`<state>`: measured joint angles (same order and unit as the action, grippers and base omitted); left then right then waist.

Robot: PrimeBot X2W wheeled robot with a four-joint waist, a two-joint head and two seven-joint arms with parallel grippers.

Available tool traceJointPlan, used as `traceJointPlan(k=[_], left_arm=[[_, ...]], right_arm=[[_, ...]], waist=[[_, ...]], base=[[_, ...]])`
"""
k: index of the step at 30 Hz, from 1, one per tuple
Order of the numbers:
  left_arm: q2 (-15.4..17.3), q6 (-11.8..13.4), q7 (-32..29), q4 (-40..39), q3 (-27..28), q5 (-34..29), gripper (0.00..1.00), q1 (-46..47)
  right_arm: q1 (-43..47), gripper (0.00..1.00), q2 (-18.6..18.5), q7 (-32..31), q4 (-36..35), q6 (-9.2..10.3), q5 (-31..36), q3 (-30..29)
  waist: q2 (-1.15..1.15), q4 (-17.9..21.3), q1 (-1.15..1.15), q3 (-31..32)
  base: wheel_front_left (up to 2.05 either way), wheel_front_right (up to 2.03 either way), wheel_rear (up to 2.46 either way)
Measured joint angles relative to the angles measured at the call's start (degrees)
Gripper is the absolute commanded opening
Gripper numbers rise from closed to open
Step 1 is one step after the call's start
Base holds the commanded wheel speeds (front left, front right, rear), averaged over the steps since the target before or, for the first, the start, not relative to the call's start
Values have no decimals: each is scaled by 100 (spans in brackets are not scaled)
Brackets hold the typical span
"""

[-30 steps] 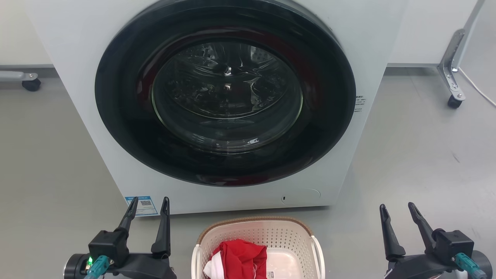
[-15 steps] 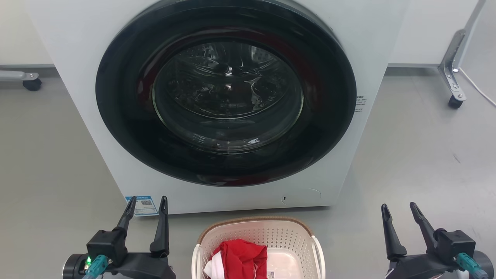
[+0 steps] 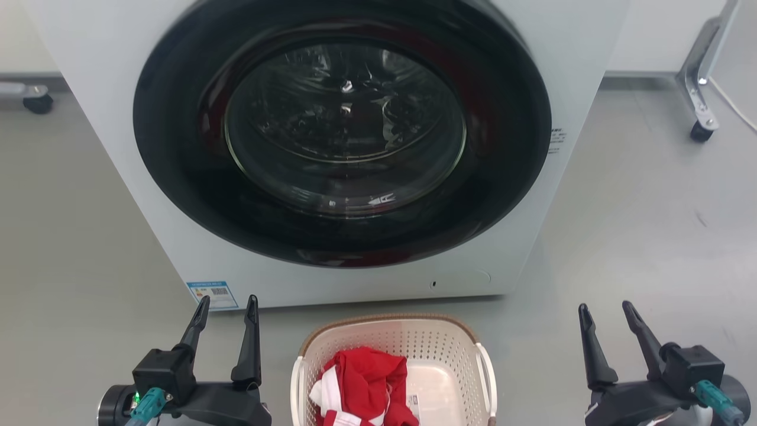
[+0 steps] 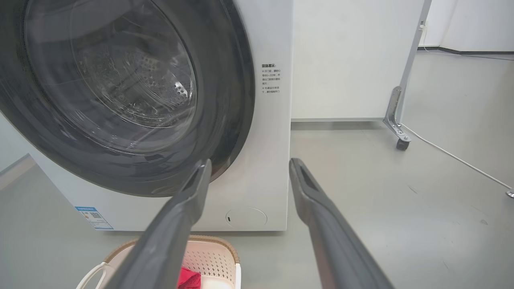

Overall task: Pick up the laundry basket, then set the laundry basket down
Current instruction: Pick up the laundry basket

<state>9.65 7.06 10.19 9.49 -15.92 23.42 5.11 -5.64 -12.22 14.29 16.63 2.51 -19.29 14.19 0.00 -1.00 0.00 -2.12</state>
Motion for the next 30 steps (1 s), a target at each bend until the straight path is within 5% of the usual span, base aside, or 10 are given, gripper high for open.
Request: traceJointPlan(k=[30], left_arm=[[-143, -156, -238, 56, -43, 20, 100, 1357]], right_arm=[[-1310, 100, 35, -9, 11, 0, 118, -1]], waist=[[1, -44, 1, -2329]], base=[[0, 0, 0]])
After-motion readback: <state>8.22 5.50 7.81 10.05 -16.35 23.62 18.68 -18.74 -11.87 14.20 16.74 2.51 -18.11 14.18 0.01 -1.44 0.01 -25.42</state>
